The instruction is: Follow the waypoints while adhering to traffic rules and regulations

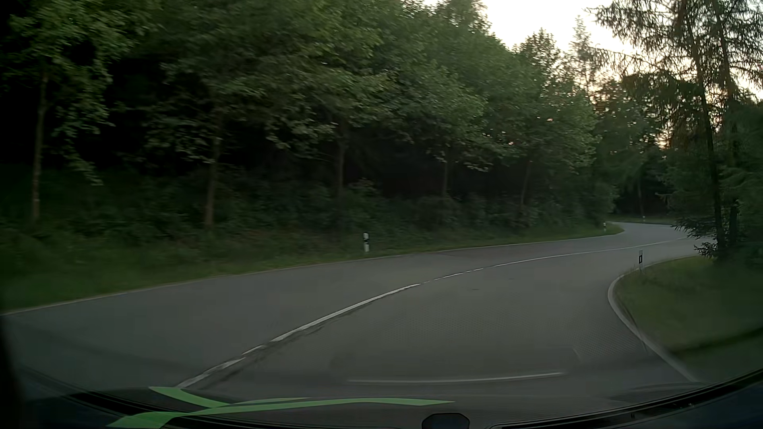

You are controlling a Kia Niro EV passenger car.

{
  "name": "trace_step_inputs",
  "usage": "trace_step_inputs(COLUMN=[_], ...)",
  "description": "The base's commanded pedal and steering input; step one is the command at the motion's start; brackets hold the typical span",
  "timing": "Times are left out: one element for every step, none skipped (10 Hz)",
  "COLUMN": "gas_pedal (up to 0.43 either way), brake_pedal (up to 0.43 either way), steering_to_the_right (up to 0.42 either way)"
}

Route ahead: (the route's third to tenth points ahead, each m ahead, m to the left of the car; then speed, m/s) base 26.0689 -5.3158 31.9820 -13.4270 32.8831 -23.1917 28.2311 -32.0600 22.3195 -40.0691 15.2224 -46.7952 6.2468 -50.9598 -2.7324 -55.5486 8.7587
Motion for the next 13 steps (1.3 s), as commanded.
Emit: trace_step_inputs(gas_pedal=[0.047,0.047,0.039,0.039,0.039,0.039,0.039,0.039,0.039,0.039,0.039,0.039,0.039], brake_pedal=[0.000,0.000,0.000,0.000,0.000,0.000,0.000,0.000,0.000,0.000,0.000,0.000,0.000], steering_to_the_right=[0.134,0.134,0.134,0.134,0.134,0.134,0.134,0.131,0.130,0.127,0.127,0.127,0.128])
